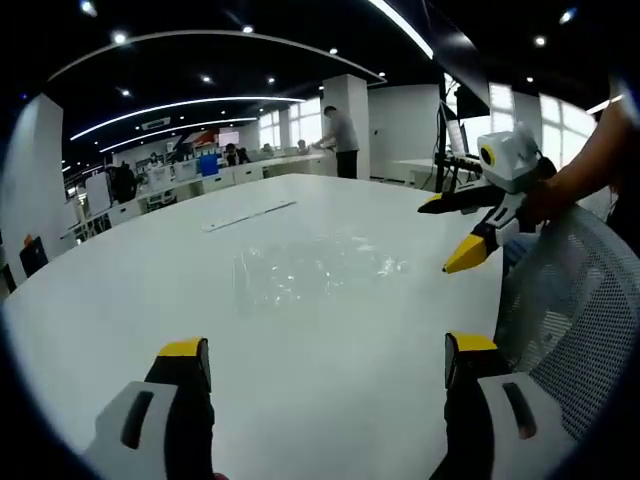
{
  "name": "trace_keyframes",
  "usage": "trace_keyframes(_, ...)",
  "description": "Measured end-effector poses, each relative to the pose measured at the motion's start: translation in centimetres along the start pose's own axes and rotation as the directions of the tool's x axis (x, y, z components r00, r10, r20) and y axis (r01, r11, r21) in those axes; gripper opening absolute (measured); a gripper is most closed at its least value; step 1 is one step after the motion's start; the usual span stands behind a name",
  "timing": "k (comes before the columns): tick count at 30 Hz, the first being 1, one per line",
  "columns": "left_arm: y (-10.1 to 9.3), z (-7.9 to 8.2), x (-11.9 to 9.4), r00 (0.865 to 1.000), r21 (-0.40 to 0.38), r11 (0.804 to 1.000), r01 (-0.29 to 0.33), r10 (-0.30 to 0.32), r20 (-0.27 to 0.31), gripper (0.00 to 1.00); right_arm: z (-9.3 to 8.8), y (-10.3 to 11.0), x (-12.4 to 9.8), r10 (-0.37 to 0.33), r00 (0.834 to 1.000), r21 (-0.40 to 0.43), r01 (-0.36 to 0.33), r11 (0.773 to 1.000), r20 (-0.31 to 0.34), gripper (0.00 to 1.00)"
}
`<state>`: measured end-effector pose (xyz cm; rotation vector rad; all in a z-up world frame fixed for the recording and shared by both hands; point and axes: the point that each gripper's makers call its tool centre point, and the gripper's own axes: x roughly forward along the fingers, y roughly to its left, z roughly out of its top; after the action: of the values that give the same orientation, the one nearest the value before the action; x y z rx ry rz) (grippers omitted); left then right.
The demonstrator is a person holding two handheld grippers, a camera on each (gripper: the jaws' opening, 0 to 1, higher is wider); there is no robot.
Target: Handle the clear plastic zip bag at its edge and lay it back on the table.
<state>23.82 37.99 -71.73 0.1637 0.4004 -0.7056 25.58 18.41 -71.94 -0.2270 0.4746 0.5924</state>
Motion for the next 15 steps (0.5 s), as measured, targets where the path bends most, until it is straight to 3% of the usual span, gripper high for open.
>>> trace_keyframes(15,0.20,0.03,-0.10,1.000,0.003,1.000,-0.013,0.013,-0.008,0.94,-0.20,-0.12,0.23,-0.001,1.000,-0.002,0.001,1.000,0.003,1.00)
